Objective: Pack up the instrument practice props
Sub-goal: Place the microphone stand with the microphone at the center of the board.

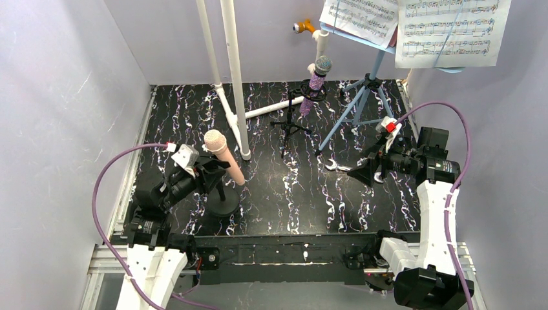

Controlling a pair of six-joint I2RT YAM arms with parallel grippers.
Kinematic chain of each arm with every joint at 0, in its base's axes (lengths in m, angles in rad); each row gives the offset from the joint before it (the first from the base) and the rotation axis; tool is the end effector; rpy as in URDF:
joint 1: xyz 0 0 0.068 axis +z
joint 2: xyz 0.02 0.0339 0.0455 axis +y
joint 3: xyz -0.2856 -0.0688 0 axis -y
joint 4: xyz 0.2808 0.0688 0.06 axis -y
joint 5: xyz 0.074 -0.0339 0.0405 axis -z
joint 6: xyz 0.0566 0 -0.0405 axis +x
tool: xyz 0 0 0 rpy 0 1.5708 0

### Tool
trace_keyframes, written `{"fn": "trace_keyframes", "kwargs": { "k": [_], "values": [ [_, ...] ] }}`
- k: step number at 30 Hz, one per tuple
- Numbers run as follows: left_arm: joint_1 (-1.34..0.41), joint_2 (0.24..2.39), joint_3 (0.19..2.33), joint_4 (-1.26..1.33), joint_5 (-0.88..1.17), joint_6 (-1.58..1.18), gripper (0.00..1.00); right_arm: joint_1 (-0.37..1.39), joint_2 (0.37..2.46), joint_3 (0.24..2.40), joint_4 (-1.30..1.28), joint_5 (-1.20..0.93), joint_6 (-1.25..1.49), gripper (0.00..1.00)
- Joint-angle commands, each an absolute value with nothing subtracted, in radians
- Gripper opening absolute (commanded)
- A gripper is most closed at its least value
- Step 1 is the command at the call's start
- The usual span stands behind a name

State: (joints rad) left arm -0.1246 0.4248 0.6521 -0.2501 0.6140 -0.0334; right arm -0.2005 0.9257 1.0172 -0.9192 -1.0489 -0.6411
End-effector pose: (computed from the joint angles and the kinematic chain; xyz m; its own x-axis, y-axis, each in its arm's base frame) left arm 0.1349 -0.0498 0.3502 -0.0451 -0.0219 -0.9987 0.6720 0.7391 -0.0465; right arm 0.1975 0.0099 0.3518 -0.2940 -0.2445 -0.9240 -0.8126 0.5729 0.1070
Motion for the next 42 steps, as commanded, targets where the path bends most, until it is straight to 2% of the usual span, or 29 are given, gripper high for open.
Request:
{"fn": "trace_keyframes", "kwargs": {
  "k": [1,13,22,32,42],
  "values": [
    [-0.145,0.399,0.697,-0.181,0.731,-0.123,0.0,-0.196,0.92,1.011,-0.926,-1.046,-0.657,1.0],
    [-0.245,0.414,0.67,-0.058,0.797,-0.31,0.0,-0.195,0.931,0.991,-0.916,-1.038,-0.657,1.0],
    [-0.435,0.508,0.673,-0.007,0.733,-0.325,0.0,-0.195,0.938,0.982,-0.908,-1.034,-0.657,1.0],
    [-0.865,0.713,0.742,0.036,0.423,-0.183,0.0,-0.195,0.942,0.979,-0.908,-1.028,-0.658,1.0],
    [-1.021,0.923,0.84,0.157,0.226,-0.06,0.0,-0.196,0.945,0.977,-0.908,-1.039,-0.664,1.0]
  ]
}}
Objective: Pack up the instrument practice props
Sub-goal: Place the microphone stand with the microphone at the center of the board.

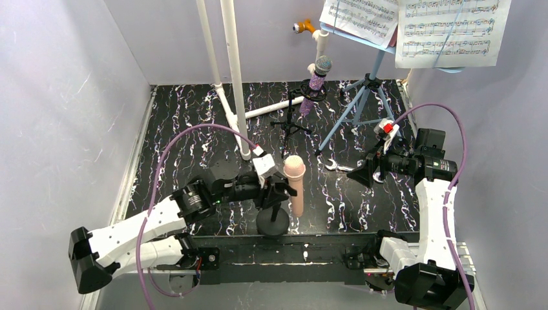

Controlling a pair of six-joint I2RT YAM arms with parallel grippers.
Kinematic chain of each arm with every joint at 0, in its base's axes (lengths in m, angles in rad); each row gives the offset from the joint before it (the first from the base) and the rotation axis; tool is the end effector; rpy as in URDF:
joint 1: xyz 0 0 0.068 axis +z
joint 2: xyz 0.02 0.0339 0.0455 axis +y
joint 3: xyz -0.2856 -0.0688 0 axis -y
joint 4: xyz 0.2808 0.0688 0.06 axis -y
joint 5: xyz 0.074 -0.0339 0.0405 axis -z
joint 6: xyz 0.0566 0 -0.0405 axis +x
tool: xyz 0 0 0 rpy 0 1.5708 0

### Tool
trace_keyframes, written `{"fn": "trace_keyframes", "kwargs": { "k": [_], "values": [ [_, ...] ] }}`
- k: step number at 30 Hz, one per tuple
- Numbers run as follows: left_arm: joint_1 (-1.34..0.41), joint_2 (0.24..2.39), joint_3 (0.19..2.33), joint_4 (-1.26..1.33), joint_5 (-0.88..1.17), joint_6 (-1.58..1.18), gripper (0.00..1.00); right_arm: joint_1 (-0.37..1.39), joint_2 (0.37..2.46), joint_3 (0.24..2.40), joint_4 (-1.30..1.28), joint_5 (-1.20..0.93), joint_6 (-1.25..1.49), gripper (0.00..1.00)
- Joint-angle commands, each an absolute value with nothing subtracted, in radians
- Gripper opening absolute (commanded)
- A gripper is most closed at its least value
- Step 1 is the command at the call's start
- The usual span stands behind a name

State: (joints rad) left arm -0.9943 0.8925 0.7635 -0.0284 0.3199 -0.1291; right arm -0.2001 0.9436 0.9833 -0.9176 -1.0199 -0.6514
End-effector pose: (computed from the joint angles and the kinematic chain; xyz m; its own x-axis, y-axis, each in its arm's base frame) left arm 0.1231 -0.2219 0.3392 -0.2090 0.0972 -0.9731 0.9461 0.2718 -0.1760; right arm 0.2024 0.0082 0.3361 -0.3393 -0.2550 -0.9054 -0.7986 0.5867 0.1340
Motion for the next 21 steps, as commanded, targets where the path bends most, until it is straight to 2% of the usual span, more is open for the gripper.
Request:
{"fn": "trace_keyframes", "kwargs": {
  "k": [1,11,21],
  "values": [
    [-1.024,0.942,0.835,0.202,0.218,-0.051,0.0,-0.195,0.944,0.978,-0.907,-1.04,-0.663,1.0],
    [-1.029,1.194,0.817,0.591,0.102,-0.025,0.0,-0.195,0.966,1.008,-0.927,-1.059,-0.685,1.0],
    [-1.029,1.345,0.811,0.74,0.025,-0.064,0.0,-0.191,1.003,1.083,-1.018,-1.175,-0.79,1.0]
  ]
}}
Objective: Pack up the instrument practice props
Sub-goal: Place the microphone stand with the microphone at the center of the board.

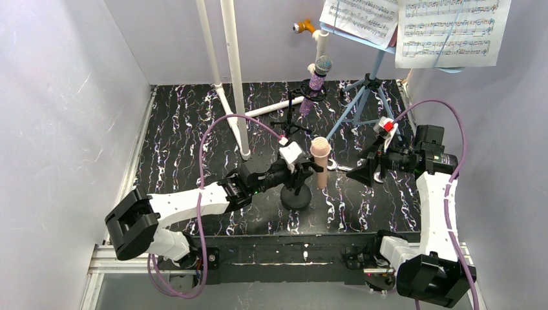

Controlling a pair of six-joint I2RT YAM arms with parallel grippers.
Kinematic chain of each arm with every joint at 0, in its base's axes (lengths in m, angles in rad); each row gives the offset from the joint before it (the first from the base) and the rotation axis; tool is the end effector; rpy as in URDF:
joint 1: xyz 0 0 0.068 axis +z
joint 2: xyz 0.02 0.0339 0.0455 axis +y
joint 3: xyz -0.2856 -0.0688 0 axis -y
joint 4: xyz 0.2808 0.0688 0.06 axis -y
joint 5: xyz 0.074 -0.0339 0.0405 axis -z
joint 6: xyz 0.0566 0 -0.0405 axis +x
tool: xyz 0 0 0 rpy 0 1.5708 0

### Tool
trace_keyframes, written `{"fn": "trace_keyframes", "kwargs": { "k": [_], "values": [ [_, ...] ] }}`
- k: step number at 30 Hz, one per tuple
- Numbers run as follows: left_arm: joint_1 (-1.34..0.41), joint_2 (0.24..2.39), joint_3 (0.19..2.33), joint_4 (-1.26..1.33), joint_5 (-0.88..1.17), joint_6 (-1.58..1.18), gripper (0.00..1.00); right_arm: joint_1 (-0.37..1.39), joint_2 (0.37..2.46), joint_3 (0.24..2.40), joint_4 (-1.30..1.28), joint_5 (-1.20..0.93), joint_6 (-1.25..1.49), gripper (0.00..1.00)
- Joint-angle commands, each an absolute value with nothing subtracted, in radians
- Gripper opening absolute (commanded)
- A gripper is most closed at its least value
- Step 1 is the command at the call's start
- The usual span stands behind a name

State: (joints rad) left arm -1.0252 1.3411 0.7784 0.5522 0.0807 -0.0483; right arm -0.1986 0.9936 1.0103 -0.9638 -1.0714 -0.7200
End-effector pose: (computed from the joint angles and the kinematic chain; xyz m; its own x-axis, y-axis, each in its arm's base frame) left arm 0.1803 -0.3057 0.2912 -0.0486 -0.0127 -0.9987 0.8926 0.4482 -0.0491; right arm 0.2088 0.0087 0.3354 -0.3291 -0.2559 -0.9090 -0.8316 0.5346 0.1506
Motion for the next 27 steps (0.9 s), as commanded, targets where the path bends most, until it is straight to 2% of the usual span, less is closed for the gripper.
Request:
{"fn": "trace_keyframes", "kwargs": {
  "k": [1,13,21,27],
  "values": [
    [-1.029,1.355,0.808,0.751,0.025,-0.072,0.0,-0.19,1.008,1.093,-1.029,-1.197,-0.804,1.0],
    [-1.03,1.383,0.757,0.813,-0.028,-0.171,0.0,-0.093,1.084,1.17,-1.032,-1.293,-0.835,1.0],
    [-1.058,1.385,0.757,0.83,-0.048,-0.14,0.0,-0.017,1.132,1.226,-1.107,-1.349,-0.946,1.0],
    [-1.086,1.418,0.767,0.84,-0.055,-0.115,0.11,0.023,1.154,1.251,-1.138,-1.373,-0.99,1.0]
  ]
}}
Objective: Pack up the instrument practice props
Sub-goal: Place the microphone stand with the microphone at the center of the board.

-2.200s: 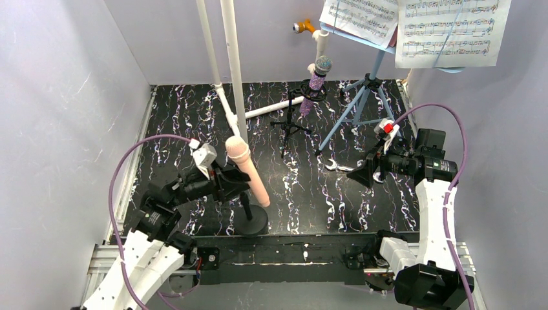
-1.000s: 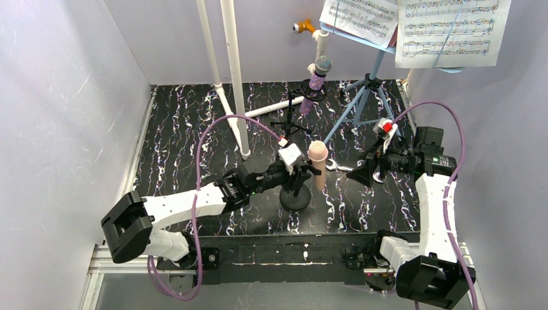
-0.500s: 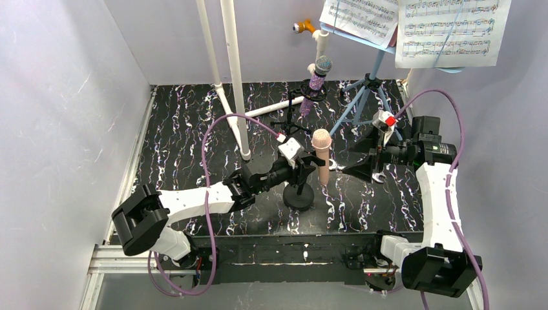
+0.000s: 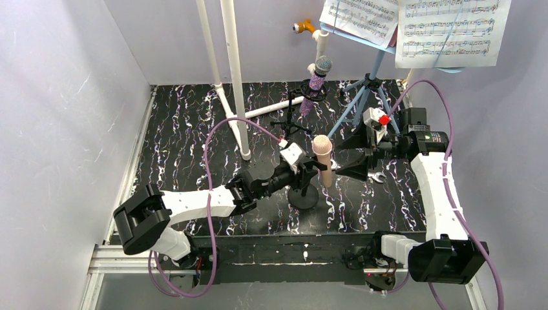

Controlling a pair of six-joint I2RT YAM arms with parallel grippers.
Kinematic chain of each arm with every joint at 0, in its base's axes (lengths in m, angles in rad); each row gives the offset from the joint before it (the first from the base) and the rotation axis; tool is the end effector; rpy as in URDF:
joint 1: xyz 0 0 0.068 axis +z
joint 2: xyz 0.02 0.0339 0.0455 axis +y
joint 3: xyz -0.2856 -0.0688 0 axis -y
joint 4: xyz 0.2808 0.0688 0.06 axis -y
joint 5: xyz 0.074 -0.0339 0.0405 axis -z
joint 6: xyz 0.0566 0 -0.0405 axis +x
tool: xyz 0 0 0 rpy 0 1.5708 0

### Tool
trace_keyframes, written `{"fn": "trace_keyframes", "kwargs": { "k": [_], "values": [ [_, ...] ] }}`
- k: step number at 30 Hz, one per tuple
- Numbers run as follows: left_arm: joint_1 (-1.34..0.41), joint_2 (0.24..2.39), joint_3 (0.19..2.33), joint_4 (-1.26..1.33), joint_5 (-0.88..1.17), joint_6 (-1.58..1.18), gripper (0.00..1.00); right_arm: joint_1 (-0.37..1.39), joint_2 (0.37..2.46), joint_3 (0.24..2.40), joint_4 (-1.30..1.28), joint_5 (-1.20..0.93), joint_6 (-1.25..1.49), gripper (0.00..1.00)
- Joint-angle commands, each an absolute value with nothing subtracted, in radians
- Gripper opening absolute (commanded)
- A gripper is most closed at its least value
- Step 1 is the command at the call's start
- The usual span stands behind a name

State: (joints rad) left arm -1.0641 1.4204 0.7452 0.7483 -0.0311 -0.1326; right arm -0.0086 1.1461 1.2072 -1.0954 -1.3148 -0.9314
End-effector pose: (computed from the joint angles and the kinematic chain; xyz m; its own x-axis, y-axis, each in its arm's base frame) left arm 0.1782 -0.3175 0.2767 -0.0784 -0.1310 -0.9883 0.8560 0.4992 -0.1341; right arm 0.2245 0.0528 0.3748 -0.1178 -0.2022 -0.9722 -0.9834 0.1596 0.0860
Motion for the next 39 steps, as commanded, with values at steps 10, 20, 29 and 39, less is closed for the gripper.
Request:
{"fn": "trace_keyframes", "kwargs": {
  "k": [10,20,29,39],
  "values": [
    [-1.109,1.425,0.749,0.845,-0.044,-0.138,0.38,0.069,1.174,1.232,-1.164,-1.434,-1.05,1.0],
    [-1.114,1.421,0.72,0.843,-0.002,-0.177,0.68,0.123,1.204,1.245,-1.163,-1.454,-1.048,1.0],
    [-1.114,1.229,0.571,0.765,0.031,-0.158,0.98,0.166,1.231,1.278,-1.173,-1.45,-1.061,1.0],
    [-1.089,1.032,0.538,0.601,0.075,-0.112,0.98,0.176,1.266,1.323,-1.186,-1.454,-1.082,0.84]
  ]
}}
